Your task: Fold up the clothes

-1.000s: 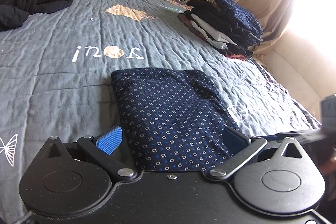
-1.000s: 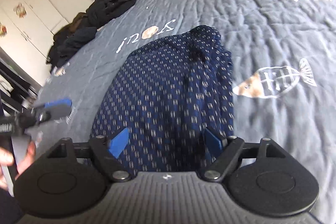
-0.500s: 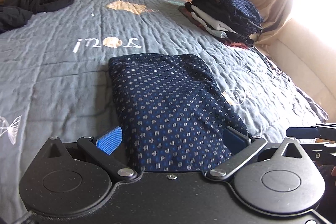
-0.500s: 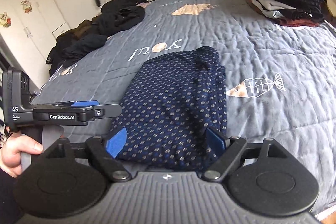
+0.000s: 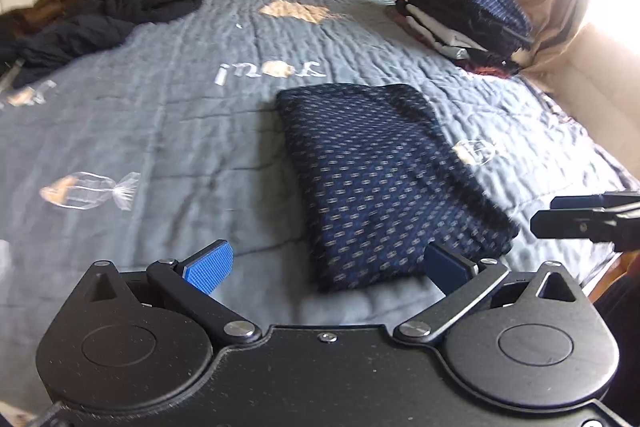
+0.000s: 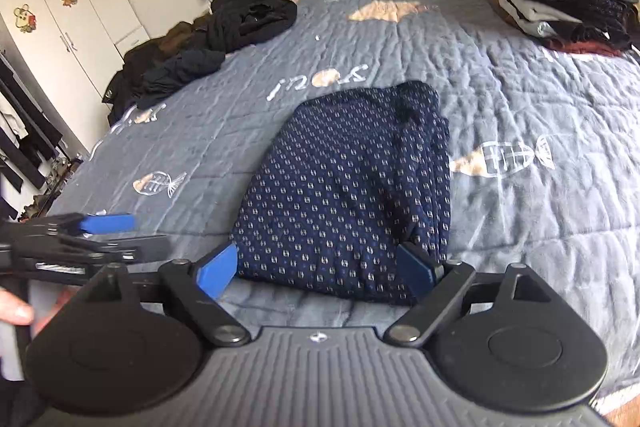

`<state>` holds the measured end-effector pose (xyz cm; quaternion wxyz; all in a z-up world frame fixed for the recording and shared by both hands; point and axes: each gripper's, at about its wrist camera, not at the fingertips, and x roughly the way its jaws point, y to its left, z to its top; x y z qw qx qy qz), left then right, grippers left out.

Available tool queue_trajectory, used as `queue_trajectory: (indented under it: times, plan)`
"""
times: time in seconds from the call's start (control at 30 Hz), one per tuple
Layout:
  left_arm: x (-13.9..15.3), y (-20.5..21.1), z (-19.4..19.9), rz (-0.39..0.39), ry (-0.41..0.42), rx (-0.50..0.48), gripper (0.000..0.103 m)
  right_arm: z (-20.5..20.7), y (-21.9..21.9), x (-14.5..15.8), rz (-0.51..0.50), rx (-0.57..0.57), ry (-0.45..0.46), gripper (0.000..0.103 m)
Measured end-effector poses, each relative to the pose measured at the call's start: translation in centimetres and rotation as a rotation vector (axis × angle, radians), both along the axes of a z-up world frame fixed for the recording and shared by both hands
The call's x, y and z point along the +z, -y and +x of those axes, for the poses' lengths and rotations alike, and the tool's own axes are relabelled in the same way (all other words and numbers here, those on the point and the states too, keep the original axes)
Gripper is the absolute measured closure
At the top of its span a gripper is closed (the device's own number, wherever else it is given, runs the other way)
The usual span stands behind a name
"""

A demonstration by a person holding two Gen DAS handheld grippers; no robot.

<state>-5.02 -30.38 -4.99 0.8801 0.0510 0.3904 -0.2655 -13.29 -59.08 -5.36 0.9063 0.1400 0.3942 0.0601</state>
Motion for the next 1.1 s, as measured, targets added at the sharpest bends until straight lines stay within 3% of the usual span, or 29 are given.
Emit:
queue_trajectory:
  times: [0.13,0.33,0.6,1.1]
  plan:
    - [1.2,-1.5,-1.7,-0.04,0.038,0.003,0.0,-1.2,-0.1,0.5,-0.029,0.003,-0.006,0.016]
    - [2.4,0.6,-4.2,-0.009,0.1,-0.116,0.0,-3.5,0.4,2.1,-0.02,-0.012,0.024,0.016]
    - [2.4,1.3,-5.4,-0.003,0.106,-0.137,0.0,-4.7,-2.5,2.8,-0.103,0.043,0.037,0.016]
    - [2.5,1.3,-5.9,-0.006,0.107,-0.132,0.0,-5.8,-2.4,3.7,-0.104,0.043,0.027,0.016]
